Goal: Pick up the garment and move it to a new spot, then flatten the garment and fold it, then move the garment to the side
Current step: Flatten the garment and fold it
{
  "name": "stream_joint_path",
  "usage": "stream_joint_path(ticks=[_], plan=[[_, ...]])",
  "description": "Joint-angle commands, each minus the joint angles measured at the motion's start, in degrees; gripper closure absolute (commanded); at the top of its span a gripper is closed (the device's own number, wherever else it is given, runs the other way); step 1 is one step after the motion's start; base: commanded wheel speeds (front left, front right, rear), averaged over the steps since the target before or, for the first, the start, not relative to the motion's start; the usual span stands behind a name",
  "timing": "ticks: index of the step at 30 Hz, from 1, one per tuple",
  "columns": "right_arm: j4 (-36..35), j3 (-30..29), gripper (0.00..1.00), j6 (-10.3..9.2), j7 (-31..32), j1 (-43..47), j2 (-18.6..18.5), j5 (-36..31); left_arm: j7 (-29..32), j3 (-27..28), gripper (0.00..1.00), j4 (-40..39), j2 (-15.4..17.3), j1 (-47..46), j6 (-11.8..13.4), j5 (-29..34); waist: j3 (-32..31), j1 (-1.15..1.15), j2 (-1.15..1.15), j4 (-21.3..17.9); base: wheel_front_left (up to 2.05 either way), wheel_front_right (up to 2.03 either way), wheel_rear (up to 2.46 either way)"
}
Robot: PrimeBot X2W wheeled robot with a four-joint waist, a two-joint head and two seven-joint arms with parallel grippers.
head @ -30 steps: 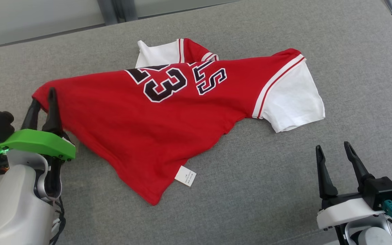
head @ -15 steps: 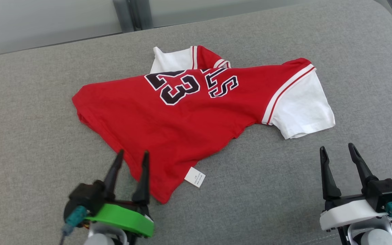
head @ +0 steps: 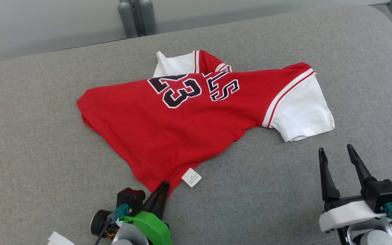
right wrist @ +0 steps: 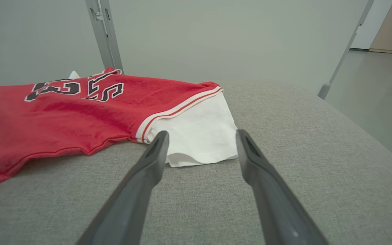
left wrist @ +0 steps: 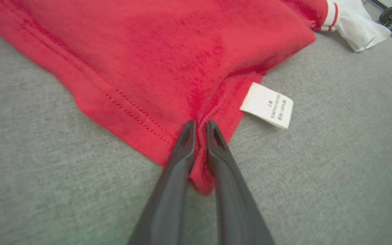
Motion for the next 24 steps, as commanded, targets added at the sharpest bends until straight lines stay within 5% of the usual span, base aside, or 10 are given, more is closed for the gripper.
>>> stream_joint_path(ticks=[1,8,12,13,14,15,24], plan=[[0.1,-0.1,0.0,-0.06,-0.2,0.9,-0.1,-0.2,-0.5,0.6,1.0,1.0,0.7,-0.2,0.0,-0.9,-0.5,0.0,0.0,0.1,0.0,0.0,0.0],[-0.3,-0.3,0.0,-0.06,-0.2,2.3,-0.1,0.1,-0.7,5.3,1.0,-4.2,5.2,3.4,1.5,-3.8,-2.2,0.0,0.0,1.7,0.0,0.0,0.0],[0.1,0.5,0.0,-0.06,-0.2,2.6,-0.1,-0.4,1.4,5.2,1.0,-8.0,7.3,6.1,0.1,-5.6,-3.0,0.0,0.0,3.5,0.0,0.0,0.0],[0.1,0.6,0.0,-0.06,-0.2,2.6,-0.1,-0.6,0.7,5.0,0.67,-8.9,7.5,6.9,-0.2,-6.1,-3.4,0.0,0.0,4.0,0.0,0.0,0.0],[0.1,0.8,0.0,-0.06,-0.2,2.5,-0.1,-0.8,-0.6,4.9,0.15,-9.8,7.9,7.3,-0.4,-5.6,-3.6,0.0,0.0,4.3,0.0,0.0,0.0],[0.1,1.0,0.0,-0.06,-0.2,2.3,-0.1,-0.9,-2.2,5.0,0.0,-10.7,8.2,7.8,-0.2,-4.9,-4.0,0.0,0.0,4.6,0.0,0.0,0.0],[-2.7,1.1,0.0,-0.06,-0.2,3.6,-0.4,-2.4,-5.9,16.2,0.0,-26.2,2.0,18.2,2.0,0.8,-9.1,0.0,0.0,6.5,0.0,0.0,0.0]])
